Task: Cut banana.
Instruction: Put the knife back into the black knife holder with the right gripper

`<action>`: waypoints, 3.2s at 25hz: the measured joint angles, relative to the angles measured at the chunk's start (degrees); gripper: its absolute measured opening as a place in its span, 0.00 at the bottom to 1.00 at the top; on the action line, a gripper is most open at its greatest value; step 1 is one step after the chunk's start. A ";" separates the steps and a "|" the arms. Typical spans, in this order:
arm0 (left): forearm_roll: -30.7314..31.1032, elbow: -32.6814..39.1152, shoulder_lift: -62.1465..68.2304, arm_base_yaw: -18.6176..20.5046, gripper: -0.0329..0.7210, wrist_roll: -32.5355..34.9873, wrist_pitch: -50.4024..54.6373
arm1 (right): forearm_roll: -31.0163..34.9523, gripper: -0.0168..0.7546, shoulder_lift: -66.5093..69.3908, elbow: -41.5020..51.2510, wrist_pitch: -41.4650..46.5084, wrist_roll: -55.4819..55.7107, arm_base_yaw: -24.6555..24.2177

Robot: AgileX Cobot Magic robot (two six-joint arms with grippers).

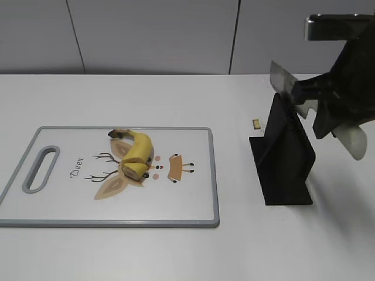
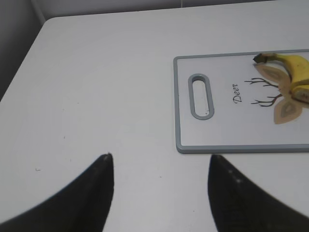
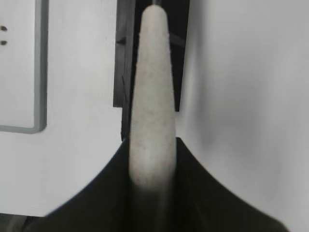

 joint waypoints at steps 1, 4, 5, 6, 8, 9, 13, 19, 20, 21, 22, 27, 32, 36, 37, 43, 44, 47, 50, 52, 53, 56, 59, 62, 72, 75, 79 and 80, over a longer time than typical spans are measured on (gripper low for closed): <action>0.00 0.00 0.00 0.00 0.82 0.00 0.00 | 0.12 0.24 0.53 0.00 0.31 -0.08 0.00; 0.00 0.00 0.00 0.00 0.82 0.00 0.00 | 0.42 0.24 1.19 0.00 0.69 -0.13 0.00; 0.00 0.00 0.00 0.00 0.82 0.00 0.00 | 0.48 0.24 1.26 0.00 0.69 -0.19 0.00; 0.00 0.00 0.00 0.00 0.82 0.00 0.00 | 0.54 0.24 1.26 0.00 0.74 -0.19 0.00; 0.00 0.00 0.00 0.00 0.82 0.00 0.00 | 0.62 0.24 1.26 0.00 1.42 -0.19 0.00; 0.00 0.00 0.00 0.00 0.82 0.00 0.00 | 0.74 0.24 1.26 0.00 1.81 -0.23 0.00; 0.00 0.00 0.00 0.00 0.82 0.00 0.00 | 2.71 0.24 2.10 0.00 4.16 -0.30 0.00; 0.00 0.00 0.00 0.00 0.82 0.00 0.00 | 4.31 0.24 5.81 0.00 5.24 -0.30 0.00; 0.00 0.00 0.00 0.00 0.82 0.00 0.00 | 4.36 0.24 5.87 0.00 5.29 -0.30 0.00; 0.00 0.00 0.00 0.00 0.82 0.00 0.00 | 4.36 0.24 5.87 0.00 5.29 -0.30 0.00; 0.00 0.00 0.00 0.00 0.82 0.00 0.00 | 4.36 0.24 5.87 0.00 5.35 -0.30 0.00; 0.00 0.00 0.00 0.00 0.81 0.00 0.00 | 4.38 0.26 5.87 0.00 5.35 -0.30 0.00; 0.00 0.00 0.00 0.00 0.81 0.00 0.00 | 4.78 0.51 5.93 0.00 4.18 -0.24 0.00; 0.00 0.00 0.00 0.00 0.81 0.00 0.00 | 4.78 0.64 5.93 -0.06 3.88 -1.77 0.00; 0.00 0.00 0.00 0.00 0.81 0.00 0.00 | 4.78 0.66 5.93 -0.19 3.88 -2.21 0.00; 0.00 0.00 0.00 0.00 0.81 0.00 0.00 | 3.65 0.70 1.50 -0.38 4.31 -6.93 0.00; 0.00 0.00 0.00 0.00 0.81 0.00 0.00 | 3.26 0.70 0.08 -0.45 4.74 -7.92 0.00; 0.00 0.00 0.00 0.00 0.81 0.00 0.00 | 3.21 0.70 -5.74 -0.45 5.99 -11.36 0.00; 0.00 0.00 0.00 0.00 0.81 0.00 0.00 | 5.27 0.70 -12.69 0.76 6.21 -13.87 0.00; -0.10 0.00 0.00 0.00 0.81 0.00 0.00 | 6.69 0.70 -17.50 2.79 6.26 -15.07 0.00; -0.10 0.00 0.00 0.00 0.81 0.00 0.00 | 6.94 0.70 -20.15 4.23 6.26 -15.49 0.00; -0.22 0.00 0.00 0.00 0.81 0.00 0.00 | 7.15 0.70 -27.76 9.34 6.08 -16.07 0.00; -0.27 0.00 0.00 0.00 0.81 0.00 0.00 | 7.20 0.70 -35.97 15.21 4.07 -18.14 0.00; -0.27 0.00 0.00 0.00 0.81 0.00 0.00 | 7.20 0.70 -44.19 21.21 1.57 -20.04 0.00; -0.27 0.00 0.00 0.00 0.81 0.00 0.00 | 7.38 0.69 -68.97 36.32 -1.42 -27.58 0.00; -0.27 0.00 0.00 0.00 0.81 0.00 0.00 | 7.38 0.69 -73.93 37.68 -0.13 -28.12 0.00; -0.27 0.00 0.00 0.00 0.81 0.00 0.00 | 7.48 0.69 -78.99 37.75 0.27 -28.11 0.00; -0.27 0.00 0.00 0.00 0.81 0.00 0.00 | 7.55 0.69 -80.40 37.75 0.27 -28.13 0.00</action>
